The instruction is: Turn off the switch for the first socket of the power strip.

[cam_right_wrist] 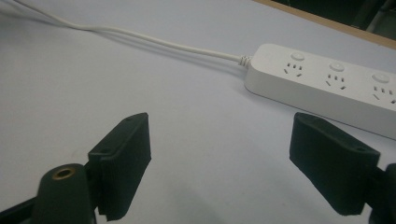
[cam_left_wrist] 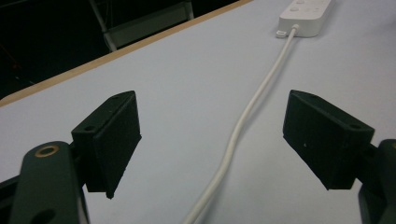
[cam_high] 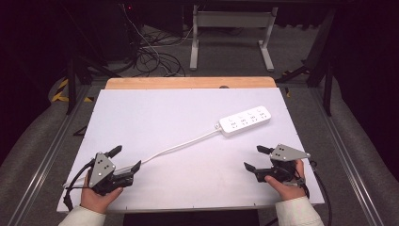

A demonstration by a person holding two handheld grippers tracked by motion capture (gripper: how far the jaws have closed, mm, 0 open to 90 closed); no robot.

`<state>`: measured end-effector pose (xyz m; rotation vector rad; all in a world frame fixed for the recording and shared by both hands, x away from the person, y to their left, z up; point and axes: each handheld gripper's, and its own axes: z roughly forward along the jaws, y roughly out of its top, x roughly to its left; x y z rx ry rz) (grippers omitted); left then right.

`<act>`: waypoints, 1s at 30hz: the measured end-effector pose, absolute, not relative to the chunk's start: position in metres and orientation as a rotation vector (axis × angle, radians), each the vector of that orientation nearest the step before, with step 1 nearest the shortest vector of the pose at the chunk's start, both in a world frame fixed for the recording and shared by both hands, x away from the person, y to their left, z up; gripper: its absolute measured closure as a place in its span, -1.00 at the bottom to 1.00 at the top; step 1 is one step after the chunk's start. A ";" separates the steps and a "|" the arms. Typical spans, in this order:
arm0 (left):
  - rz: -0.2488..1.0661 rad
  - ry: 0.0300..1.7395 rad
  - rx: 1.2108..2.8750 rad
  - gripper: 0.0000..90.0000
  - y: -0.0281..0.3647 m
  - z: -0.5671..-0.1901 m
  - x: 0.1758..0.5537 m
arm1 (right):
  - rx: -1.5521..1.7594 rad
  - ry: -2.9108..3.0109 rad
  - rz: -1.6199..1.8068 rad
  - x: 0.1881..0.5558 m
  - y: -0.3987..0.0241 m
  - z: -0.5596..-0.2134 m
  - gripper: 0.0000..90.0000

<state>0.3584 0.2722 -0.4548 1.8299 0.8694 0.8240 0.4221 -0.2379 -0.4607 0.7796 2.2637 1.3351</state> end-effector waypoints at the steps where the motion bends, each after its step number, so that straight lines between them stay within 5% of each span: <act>1: 0.824 0.870 1.830 -0.57 0.273 -0.455 0.358 | 0.778 2.265 1.337 0.422 -0.238 -0.461 -0.52; 30: 0.828 0.882 1.820 -0.58 0.273 -0.453 0.357 | 0.725 2.268 1.352 0.422 -0.231 -0.444 -0.30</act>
